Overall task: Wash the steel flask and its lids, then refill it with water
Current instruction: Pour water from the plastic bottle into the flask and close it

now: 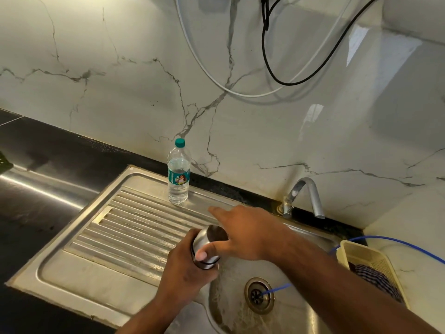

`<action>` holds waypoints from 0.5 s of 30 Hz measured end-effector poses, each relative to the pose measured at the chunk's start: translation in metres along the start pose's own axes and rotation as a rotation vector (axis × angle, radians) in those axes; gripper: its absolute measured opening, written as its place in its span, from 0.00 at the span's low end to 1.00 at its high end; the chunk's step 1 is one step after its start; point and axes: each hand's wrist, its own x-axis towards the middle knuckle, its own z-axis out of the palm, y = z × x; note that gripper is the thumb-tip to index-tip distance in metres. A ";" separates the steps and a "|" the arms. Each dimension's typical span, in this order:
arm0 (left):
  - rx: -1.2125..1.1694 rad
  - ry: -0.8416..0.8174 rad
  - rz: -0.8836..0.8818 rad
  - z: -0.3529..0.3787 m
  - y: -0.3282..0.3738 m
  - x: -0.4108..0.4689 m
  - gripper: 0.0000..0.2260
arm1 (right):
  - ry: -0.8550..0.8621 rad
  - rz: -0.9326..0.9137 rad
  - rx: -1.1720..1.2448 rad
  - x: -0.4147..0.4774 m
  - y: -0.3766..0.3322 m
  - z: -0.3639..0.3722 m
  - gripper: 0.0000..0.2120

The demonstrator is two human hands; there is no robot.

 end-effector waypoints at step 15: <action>-0.019 -0.124 -0.024 -0.016 0.002 0.011 0.24 | 0.172 -0.154 -0.019 0.004 0.001 0.015 0.32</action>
